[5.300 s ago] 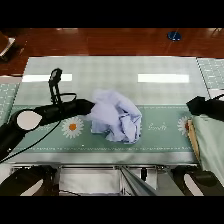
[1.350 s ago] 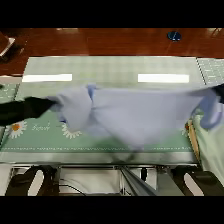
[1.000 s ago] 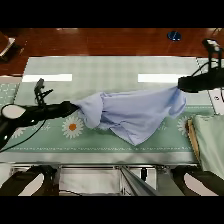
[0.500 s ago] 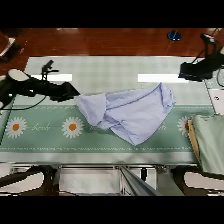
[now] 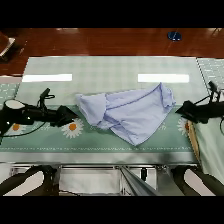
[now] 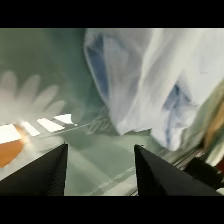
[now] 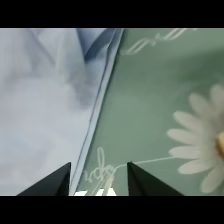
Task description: Fold the shirts.
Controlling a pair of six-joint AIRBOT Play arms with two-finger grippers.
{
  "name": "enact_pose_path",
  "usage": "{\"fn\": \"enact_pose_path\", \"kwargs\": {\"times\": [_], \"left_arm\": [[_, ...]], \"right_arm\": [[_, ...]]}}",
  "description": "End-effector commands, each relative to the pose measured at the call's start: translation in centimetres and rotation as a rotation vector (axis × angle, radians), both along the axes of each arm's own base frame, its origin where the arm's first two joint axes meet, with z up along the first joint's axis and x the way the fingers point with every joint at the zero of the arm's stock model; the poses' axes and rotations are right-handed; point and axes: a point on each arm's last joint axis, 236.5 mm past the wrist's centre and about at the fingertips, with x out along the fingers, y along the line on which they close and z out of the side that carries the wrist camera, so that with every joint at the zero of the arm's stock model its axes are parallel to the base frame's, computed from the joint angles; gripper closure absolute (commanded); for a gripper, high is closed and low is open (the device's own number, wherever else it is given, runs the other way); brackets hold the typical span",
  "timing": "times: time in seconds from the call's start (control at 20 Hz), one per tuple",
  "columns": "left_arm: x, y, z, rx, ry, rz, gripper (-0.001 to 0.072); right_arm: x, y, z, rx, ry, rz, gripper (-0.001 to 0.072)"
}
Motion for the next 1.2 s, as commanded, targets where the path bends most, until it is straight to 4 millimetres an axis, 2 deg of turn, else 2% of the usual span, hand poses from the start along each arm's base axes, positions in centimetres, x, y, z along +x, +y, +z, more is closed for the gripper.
{"fn": "enact_pose_path", "kwargs": {"times": [0.0, 0.15, 0.25, 0.35, 0.4, 0.45, 0.6, 0.7, 1.0, 1.15], "left_arm": [[0.3, -2.7, -1.5, -0.066, -0.052, 0.086, 0.0201], [0.3, -5.4, -3.7, -0.019, -0.041, 0.071, 0.0201], [0.8, -7.6, -3.6, -0.049, -0.078, 0.049, 0.0202], [1.6, -9.6, -2.6, -0.093, -0.113, 0.016, 0.0211], [2.1, -10.2, -2.1, -0.098, -0.139, -0.009, 0.0369], [2.6, -10.5, -1.5, -0.108, -0.154, -0.017, 0.068], [4.1, -11.1, 0.7, -0.144, -0.202, -0.034, 0.0681], [4.5, -11.2, 1.4, -0.156, -0.215, -0.038, 0.0681], [4.0, -11.7, 1.9, -0.181, -0.209, -0.062, 0.0681], [4.0, -11.7, 1.9, -0.184, -0.208, -0.064, 0.0681]], "right_arm": [[-2.7, 4.1, -1.6, 0.154, -0.032, -0.027, 0.0304], [-4.0, 4.3, -2.3, 0.145, 0.011, 0.009, 0.0304], [-4.9, 4.0, -2.7, 0.125, 0.042, 0.034, 0.0304], [-6.6, 3.7, -3.3, 0.1, 0.105, 0.065, 0.0304], [-7.3, 3.7, -3.6, 0.1, 0.132, 0.067, 0.0304], [-7.8, 4.0, -4.0, 0.112, 0.149, 0.063, 0.0304], [-8.7, 6.2, -4.7, 0.184, 0.171, 0.057, 0.0304], [-8.7, 7.4, -5.4, 0.175, 0.177, 0.097, 0.0304], [-6.0, 11.8, -7.3, 0.257, 0.176, 0.093, 0.0304], [-3.8, 13.3, -7.6, 0.262, 0.173, 0.122, 0.0304]]}}
